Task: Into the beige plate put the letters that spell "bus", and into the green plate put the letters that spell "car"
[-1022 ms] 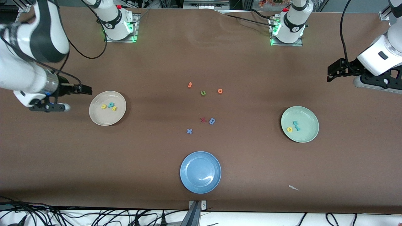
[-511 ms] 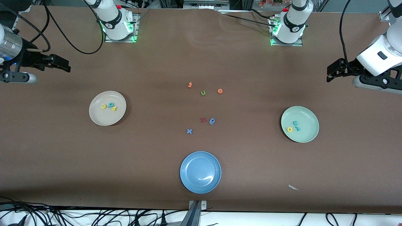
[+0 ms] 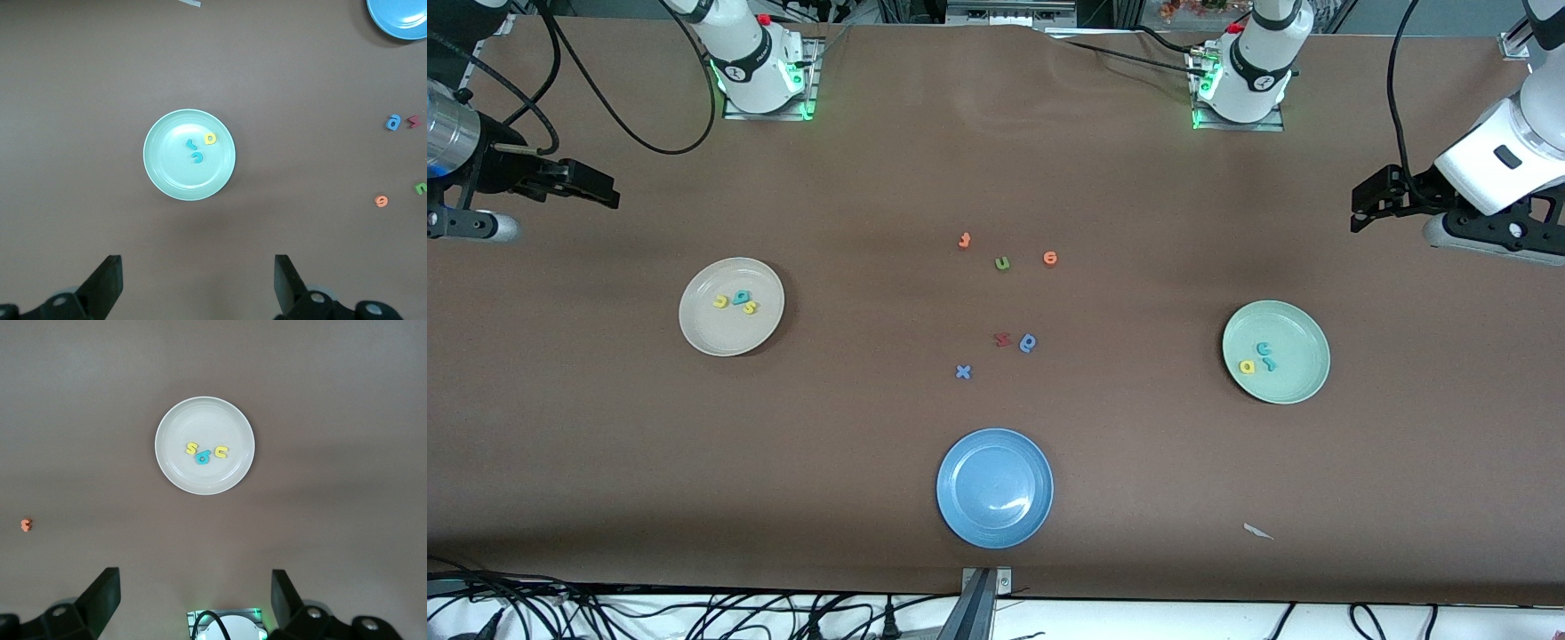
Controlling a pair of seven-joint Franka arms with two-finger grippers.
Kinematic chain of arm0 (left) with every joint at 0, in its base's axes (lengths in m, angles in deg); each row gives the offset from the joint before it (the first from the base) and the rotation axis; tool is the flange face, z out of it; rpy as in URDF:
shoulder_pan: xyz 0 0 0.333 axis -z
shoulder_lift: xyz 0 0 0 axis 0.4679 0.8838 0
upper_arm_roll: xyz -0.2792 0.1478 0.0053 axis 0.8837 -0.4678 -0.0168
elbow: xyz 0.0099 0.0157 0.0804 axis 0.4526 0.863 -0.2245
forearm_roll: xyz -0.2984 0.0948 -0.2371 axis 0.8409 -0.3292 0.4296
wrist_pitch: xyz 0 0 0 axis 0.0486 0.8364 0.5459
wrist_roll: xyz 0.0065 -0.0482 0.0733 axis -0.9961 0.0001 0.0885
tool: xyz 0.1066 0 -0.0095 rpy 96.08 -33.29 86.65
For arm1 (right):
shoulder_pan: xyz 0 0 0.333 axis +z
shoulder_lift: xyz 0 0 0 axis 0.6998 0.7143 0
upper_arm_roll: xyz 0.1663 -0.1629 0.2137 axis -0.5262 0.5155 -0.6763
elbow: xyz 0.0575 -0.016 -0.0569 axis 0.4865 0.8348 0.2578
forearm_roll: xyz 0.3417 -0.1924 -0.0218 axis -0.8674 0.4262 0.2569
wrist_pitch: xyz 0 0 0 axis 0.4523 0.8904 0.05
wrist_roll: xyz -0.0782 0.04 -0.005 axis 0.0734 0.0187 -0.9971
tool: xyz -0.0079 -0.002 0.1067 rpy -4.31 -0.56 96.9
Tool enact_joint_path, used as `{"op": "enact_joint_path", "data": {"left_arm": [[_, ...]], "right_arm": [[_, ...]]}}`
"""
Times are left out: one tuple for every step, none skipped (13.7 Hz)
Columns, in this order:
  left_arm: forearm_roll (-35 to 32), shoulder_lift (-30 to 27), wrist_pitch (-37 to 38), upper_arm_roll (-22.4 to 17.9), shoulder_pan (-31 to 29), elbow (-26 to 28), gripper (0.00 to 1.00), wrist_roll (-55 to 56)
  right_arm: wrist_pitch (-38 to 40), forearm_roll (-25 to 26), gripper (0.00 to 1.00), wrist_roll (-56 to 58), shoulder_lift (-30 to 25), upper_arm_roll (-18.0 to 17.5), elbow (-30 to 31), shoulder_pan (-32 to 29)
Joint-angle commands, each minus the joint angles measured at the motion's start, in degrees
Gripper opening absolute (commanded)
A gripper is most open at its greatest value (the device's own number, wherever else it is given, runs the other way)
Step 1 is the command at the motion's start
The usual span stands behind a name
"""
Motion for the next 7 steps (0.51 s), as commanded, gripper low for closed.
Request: {"op": "enact_joint_path", "data": {"left_arm": [[-0.84, -0.05, 0.58, 0.52, 0.01, -0.82, 1.0, 0.07], [-0.75, -0.05, 0.58, 0.52, 0.01, -0.82, 1.0, 0.07], [-0.75, -0.05, 0.58, 0.52, 0.01, -0.73, 1.0, 0.07], [-0.75, -0.05, 0.58, 0.52, 0.01, -0.82, 1.0, 0.07], [-0.75, -0.05, 0.58, 0.52, 0.01, -0.82, 1.0, 0.07], [-0.75, -0.05, 0.58, 0.52, 0.01, -0.73, 1.0, 0.07], [-0.75, -0.05, 0.58, 0.43, 0.01, -0.82, 1.0, 0.07]], "right_arm": [[1.24, 0.0, 1.0, -0.32, 0.46, -0.46, -1.43, -0.58], [1.15, 0.0, 1.0, -0.06, 0.46, -0.46, -1.43, -0.58], [0.98, 0.0, 1.0, -0.14, 0.46, -0.46, -1.43, -0.58], [1.06, -0.08, 1.0, -0.32, 0.55, -0.55, -1.34, -0.58], [1.06, -0.08, 1.0, -0.49, 0.55, -0.63, -1.34, -0.41], [0.89, -0.08, 1.0, -0.23, 0.55, -0.55, -1.34, -0.41], [0.98, -0.17, 1.0, -0.23, 0.55, -0.55, -1.34, -0.32]]}}
